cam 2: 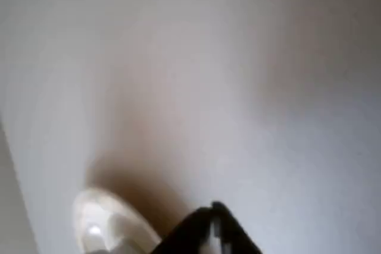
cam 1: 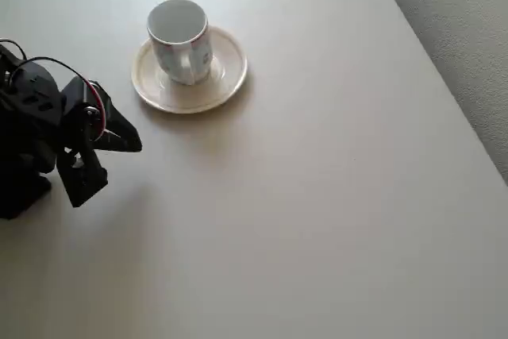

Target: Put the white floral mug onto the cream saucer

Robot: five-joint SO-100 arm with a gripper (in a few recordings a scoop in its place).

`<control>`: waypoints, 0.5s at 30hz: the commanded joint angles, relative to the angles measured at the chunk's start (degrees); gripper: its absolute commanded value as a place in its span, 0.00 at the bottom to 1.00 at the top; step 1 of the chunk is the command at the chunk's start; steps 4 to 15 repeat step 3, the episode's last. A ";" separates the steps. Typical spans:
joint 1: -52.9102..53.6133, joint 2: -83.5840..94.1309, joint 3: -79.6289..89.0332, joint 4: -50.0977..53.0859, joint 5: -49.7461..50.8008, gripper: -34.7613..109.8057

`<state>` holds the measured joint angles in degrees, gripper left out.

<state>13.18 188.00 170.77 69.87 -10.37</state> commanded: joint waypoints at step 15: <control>-0.35 0.62 0.09 -0.97 -0.26 0.23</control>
